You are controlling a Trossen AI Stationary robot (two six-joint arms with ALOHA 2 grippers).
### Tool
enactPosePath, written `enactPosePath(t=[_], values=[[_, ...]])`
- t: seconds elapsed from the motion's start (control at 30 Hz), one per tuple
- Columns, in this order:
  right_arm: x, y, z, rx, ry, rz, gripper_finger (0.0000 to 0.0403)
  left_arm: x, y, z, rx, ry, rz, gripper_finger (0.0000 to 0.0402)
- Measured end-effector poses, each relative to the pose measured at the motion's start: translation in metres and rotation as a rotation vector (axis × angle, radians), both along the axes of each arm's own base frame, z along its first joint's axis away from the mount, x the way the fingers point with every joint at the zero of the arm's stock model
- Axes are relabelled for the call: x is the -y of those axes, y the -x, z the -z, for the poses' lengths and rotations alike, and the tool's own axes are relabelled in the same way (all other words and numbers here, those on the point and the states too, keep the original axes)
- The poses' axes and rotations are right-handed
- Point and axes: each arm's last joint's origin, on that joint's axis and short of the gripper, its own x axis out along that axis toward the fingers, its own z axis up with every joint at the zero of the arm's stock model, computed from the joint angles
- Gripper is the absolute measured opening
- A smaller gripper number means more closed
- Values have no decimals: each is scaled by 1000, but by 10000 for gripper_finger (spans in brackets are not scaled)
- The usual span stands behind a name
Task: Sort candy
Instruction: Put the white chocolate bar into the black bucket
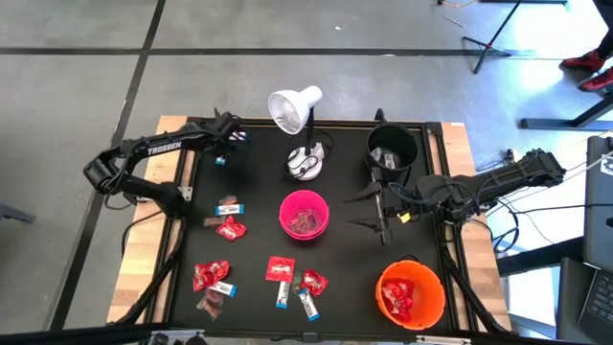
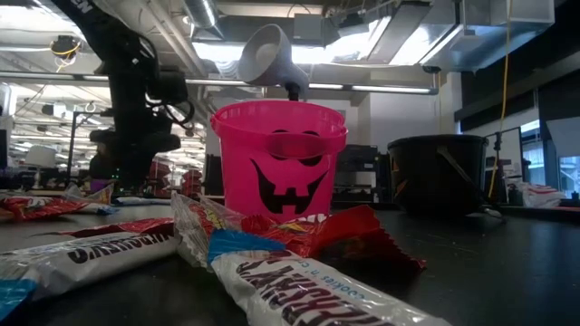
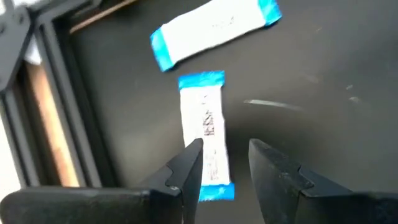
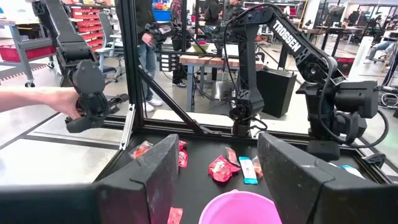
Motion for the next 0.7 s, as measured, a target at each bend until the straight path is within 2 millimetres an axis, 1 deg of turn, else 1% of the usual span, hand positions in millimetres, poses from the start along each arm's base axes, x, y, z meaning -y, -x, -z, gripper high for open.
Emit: enactPosePath(t=[0.07, 0.23, 0.37, 0.43, 0.57, 0.7], values=[[0, 0, 0, 1, 0, 0, 216, -5, 2, -1, 23, -4, 16, 122], [0, 0, -2, 18, -5, 0, 216, -13, 11, -1, 91, 60, 30, 126], [0, 0, -3, 34, -7, 0, 216, -18, 18, 3, 93, 96, 16, 155], [0, 0, -4, 37, -3, 0, 216, -22, 20, 6, 59, 84, -11, 174], [0, 0, -4, 40, 8, 9, 216, -25, 18, 14, 33, 92, -28, 206], [0, 0, -4, 43, 8, 9, 216, -28, 13, 18, 7, 84, -68, 224]])
